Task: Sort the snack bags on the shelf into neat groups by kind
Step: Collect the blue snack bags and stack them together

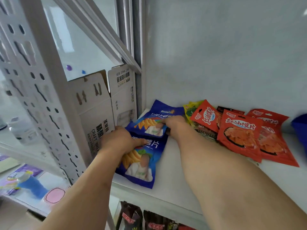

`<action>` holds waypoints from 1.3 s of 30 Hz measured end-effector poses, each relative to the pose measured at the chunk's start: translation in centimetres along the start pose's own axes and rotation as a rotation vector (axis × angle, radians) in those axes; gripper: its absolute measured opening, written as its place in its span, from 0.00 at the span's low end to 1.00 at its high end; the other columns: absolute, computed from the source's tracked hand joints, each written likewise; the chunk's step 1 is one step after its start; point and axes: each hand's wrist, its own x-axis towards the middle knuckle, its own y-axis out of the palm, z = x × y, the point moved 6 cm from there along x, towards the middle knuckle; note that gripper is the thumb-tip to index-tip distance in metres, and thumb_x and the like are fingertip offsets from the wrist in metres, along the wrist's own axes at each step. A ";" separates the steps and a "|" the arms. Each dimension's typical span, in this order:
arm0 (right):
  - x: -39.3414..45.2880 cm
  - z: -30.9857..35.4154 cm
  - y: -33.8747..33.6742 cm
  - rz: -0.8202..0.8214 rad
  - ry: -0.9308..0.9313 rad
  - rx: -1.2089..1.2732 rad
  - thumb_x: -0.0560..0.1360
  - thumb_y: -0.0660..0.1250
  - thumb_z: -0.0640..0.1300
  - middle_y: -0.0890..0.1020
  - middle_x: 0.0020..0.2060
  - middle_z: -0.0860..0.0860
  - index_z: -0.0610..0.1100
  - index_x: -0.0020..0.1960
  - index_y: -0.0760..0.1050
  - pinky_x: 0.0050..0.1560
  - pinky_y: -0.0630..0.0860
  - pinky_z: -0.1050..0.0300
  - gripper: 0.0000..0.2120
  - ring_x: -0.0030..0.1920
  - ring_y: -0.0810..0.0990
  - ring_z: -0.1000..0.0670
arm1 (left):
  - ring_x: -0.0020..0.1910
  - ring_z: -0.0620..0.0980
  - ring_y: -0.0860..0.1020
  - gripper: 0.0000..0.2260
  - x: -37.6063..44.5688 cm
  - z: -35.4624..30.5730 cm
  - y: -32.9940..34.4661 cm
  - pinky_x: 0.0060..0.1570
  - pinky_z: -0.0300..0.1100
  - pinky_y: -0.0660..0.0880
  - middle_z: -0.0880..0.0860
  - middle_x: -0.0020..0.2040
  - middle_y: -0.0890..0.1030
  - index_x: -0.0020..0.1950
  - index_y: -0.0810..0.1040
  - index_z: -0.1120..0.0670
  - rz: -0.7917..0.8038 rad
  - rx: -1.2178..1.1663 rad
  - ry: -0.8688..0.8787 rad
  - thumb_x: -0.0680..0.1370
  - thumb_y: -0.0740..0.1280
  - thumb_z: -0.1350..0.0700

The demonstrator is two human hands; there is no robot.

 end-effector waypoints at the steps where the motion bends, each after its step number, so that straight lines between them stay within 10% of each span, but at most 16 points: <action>1: -0.3 0.1 -0.1 0.018 0.001 0.018 0.75 0.68 0.38 0.83 0.53 0.41 0.37 0.62 0.78 0.45 0.84 0.50 0.16 0.47 0.84 0.42 | 0.63 0.57 0.78 0.50 -0.4 -0.1 -0.1 0.52 0.46 0.76 0.56 0.67 0.77 0.74 0.66 0.57 0.004 -0.036 0.017 0.65 0.69 0.24; 4: -3.6 0.5 -0.7 0.047 0.020 0.079 0.78 0.63 0.32 0.78 0.33 0.43 0.37 0.44 0.74 0.24 0.74 0.60 0.05 0.27 0.76 0.47 | 0.62 0.57 0.78 0.44 -1.1 0.0 0.0 0.49 0.45 0.73 0.56 0.65 0.77 0.72 0.66 0.57 0.024 -0.180 0.051 0.67 0.75 0.32; 13: -9.6 1.9 -2.6 0.036 -0.126 0.285 0.83 0.63 0.44 0.75 0.22 0.45 0.40 0.50 0.75 0.36 0.74 0.56 0.08 0.26 0.72 0.48 | 0.36 0.49 0.77 0.18 -3.6 1.7 0.7 0.32 0.41 0.71 0.51 0.40 0.78 0.49 0.73 0.56 0.103 -0.655 0.072 0.72 0.80 0.51; 25: -15.6 -0.1 -15.2 -0.125 -0.261 0.254 0.81 0.66 0.48 0.76 0.22 0.48 0.40 0.43 0.76 0.43 0.74 0.57 0.13 0.29 0.74 0.50 | 0.44 0.62 0.85 0.24 -10.6 -1.4 2.7 0.45 0.58 0.83 0.61 0.51 0.84 0.60 0.70 0.58 0.280 -1.165 0.159 0.71 0.79 0.63; 32: -18.5 -2.4 -26.9 -0.238 -0.308 0.260 0.81 0.67 0.48 0.75 0.23 0.48 0.42 0.41 0.75 0.42 0.76 0.55 0.13 0.30 0.75 0.51 | 0.41 0.56 0.84 0.35 -17.2 -8.3 5.4 0.36 0.49 0.80 0.55 0.49 0.82 0.74 0.63 0.51 0.315 -1.275 0.249 0.73 0.78 0.63; 39: -21.1 -5.9 -40.8 -0.379 -0.231 0.217 0.78 0.70 0.54 0.79 0.27 0.48 0.43 0.38 0.74 0.44 0.81 0.52 0.17 0.37 0.83 0.49 | 0.38 0.57 0.84 0.21 -22.9 -16.4 8.2 0.34 0.48 0.81 0.59 0.49 0.84 0.53 0.68 0.51 0.293 -1.315 0.331 0.73 0.76 0.68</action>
